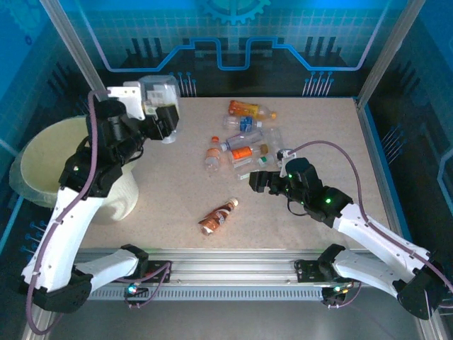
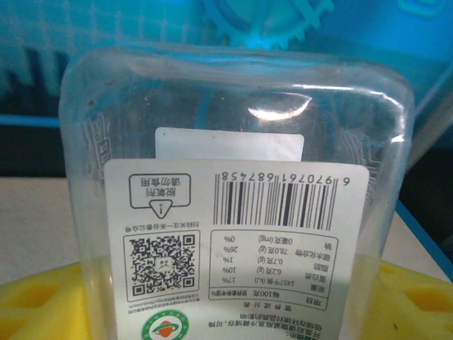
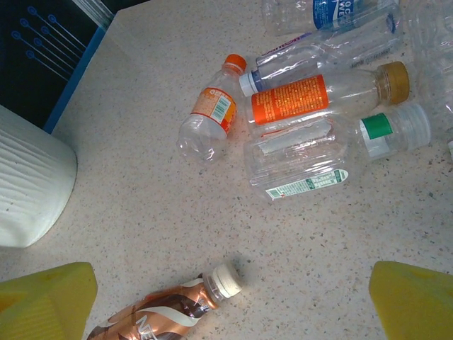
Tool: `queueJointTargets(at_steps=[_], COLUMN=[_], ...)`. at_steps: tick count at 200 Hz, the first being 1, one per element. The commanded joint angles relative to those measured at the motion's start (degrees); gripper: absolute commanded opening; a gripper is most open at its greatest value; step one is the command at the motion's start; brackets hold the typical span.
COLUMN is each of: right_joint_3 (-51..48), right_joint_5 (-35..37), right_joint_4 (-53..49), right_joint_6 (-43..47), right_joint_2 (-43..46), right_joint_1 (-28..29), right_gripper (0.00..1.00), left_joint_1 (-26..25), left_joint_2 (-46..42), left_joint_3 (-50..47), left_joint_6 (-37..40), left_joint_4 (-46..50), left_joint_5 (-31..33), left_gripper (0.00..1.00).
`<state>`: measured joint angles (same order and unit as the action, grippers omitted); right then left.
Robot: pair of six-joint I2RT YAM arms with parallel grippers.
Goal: Put the plastic bottles in the bin
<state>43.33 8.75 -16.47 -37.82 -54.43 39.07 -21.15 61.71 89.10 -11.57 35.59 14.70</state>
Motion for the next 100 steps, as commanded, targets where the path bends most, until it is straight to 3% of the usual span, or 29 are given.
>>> queueJointTargets(at_steps=[1,25,62,100], right_joint_3=[1.9,2.2,3.0,4.7], right_joint_5=[0.8,0.5,-0.2,-1.3], right_joint_4=[0.0,0.1,0.6,0.5], right_joint_6=[1.1,1.1,1.3,1.7], right_joint_2=[0.1,-0.6,-2.1,-3.6], right_joint_1=[0.8,0.8,0.9,0.9], right_gripper=[1.00,1.00,1.00,1.00], left_joint_1=[0.7,2.0,6.6,17.7], left_joint_2=[-1.8,-2.4,-1.3,0.1], left_joint_3=[3.4,4.0,4.8,4.8], left_joint_6=[3.1,6.2,11.5,5.4], left_joint_4=[-1.6,-5.1,-8.9,-4.9], left_joint_5=[15.9,27.4,37.2,34.6], left_gripper=[0.73,0.69,0.68,0.67])
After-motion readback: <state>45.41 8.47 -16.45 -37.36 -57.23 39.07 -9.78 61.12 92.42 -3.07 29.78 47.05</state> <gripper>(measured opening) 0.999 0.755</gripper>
